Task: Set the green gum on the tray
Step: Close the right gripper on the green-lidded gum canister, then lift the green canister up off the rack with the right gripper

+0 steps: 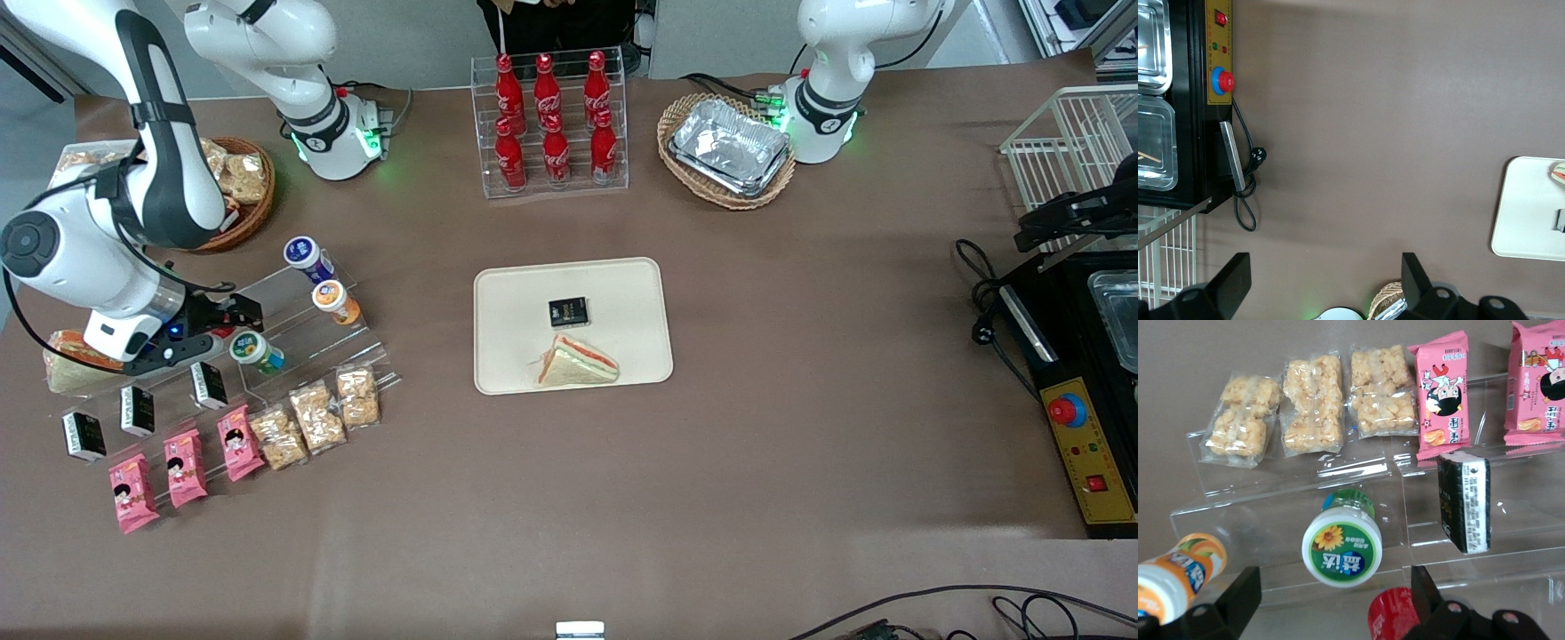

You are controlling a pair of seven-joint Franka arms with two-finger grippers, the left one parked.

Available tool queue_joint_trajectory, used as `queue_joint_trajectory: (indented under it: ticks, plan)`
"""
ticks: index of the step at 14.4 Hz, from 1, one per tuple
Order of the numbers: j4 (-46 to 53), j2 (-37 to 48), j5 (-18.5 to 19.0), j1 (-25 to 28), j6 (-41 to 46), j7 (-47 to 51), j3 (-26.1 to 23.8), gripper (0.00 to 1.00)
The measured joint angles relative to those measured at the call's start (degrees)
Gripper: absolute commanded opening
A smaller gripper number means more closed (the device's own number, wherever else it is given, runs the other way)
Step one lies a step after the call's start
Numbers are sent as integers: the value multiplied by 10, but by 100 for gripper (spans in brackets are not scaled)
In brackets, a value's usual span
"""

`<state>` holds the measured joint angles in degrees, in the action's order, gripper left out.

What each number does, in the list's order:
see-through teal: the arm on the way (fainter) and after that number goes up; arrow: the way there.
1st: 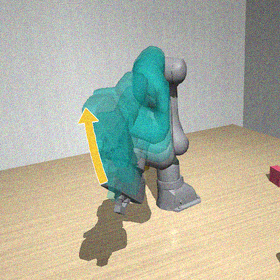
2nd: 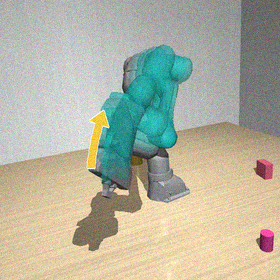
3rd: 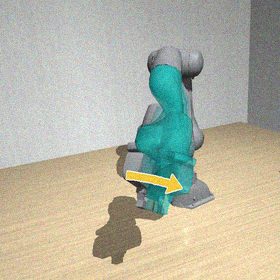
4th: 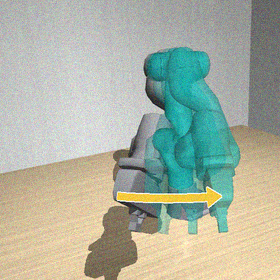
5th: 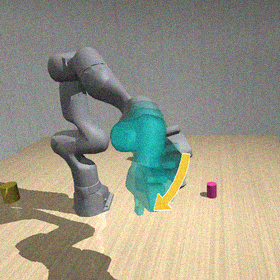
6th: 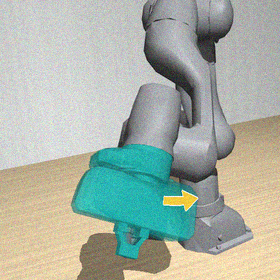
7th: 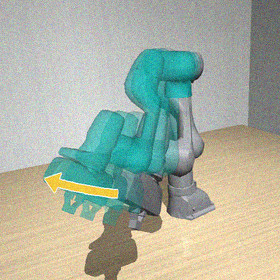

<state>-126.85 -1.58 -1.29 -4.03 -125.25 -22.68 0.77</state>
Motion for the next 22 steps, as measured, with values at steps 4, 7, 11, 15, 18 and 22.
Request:
queue_joint_trajectory:
  ticks: [4,7,11,15,18,22]
  plan:
    - [-5,-17,0,0,-26,-4,0,100]
    - [-21,-38,-1,0,-70,-5,0,94]
    - [-27,-48,-1,0,-81,-5,0,48]
    - [-10,-46,-12,0,-63,-6,-1,42]
    - [36,-43,-16,0,-1,-6,-2,42]
    - [148,-33,-16,0,154,-6,-1,43]
